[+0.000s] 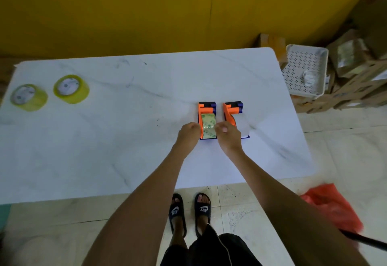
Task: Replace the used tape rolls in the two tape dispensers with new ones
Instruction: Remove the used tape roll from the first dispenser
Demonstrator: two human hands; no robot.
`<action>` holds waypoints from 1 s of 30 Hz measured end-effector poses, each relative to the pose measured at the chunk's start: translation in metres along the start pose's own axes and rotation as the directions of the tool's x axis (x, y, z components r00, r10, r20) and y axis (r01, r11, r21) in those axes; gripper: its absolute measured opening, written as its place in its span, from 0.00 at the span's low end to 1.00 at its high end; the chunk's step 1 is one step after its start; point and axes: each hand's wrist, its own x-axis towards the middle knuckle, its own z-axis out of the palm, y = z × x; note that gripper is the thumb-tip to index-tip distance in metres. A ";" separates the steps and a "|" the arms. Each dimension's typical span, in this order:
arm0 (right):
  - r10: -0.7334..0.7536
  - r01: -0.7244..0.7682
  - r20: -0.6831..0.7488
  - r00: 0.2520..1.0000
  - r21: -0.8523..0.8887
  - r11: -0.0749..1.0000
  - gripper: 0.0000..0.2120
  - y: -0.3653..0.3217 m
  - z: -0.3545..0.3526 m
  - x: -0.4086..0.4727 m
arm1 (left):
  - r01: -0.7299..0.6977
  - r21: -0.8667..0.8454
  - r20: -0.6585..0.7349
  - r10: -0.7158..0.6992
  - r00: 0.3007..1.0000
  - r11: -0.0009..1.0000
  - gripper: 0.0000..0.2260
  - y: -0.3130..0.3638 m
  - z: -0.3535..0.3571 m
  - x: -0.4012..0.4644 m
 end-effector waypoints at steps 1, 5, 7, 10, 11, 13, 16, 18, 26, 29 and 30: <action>-0.011 0.011 -0.002 1.000 -0.005 1.000 0.08 -0.001 0.000 -0.001 | 0.013 -0.013 0.003 -0.013 1.000 1.000 0.08 0.000 -0.001 0.001; -0.010 0.010 -0.016 1.000 0.026 1.000 0.08 -0.001 0.003 0.000 | 0.018 -0.025 0.027 -0.017 0.999 1.000 0.12 0.004 -0.005 0.007; 0.004 -0.003 -0.011 1.000 0.047 0.999 0.07 -0.001 0.004 0.001 | 0.035 -0.031 0.050 -0.034 0.998 0.999 0.12 0.006 -0.005 0.010; -0.012 0.012 -0.007 1.000 0.030 0.999 0.07 -0.003 0.003 0.001 | 0.057 -0.074 0.069 -0.052 0.996 0.996 0.12 0.011 -0.006 0.014; -0.016 0.016 -0.006 1.000 0.027 1.000 0.06 -0.005 0.002 0.002 | 0.058 -0.095 0.067 -0.051 0.996 0.994 0.12 0.014 -0.007 0.014; -0.014 0.014 -0.008 1.000 0.052 0.999 0.05 -0.011 0.000 0.006 | 0.052 -0.157 0.056 -0.043 0.997 0.986 0.12 0.021 -0.010 0.015; -0.006 0.008 -0.024 1.000 0.072 0.997 0.04 -0.021 -0.001 0.015 | 0.040 -0.220 0.054 -0.029 0.998 0.975 0.12 0.032 -0.015 0.015; -0.003 0.005 -0.021 1.000 0.081 0.997 0.06 -0.028 -0.003 0.021 | 0.036 -0.260 0.060 -0.021 0.998 0.965 0.10 0.040 -0.016 0.014; 0.055 -0.056 0.012 0.998 0.181 0.982 0.04 -0.032 -0.009 0.028 | 0.078 -0.344 0.041 -0.068 0.997 0.936 0.08 0.050 -0.017 0.013; 0.077 -0.082 0.033 0.996 0.199 0.977 0.09 -0.030 -0.009 0.028 | 0.101 -0.364 0.056 -0.087 0.995 0.926 0.07 0.049 -0.016 0.012; 0.085 -0.092 0.043 0.995 0.201 0.975 0.10 -0.030 -0.009 0.027 | 0.108 -0.370 0.060 -0.093 0.994 0.923 0.07 0.049 -0.016 0.012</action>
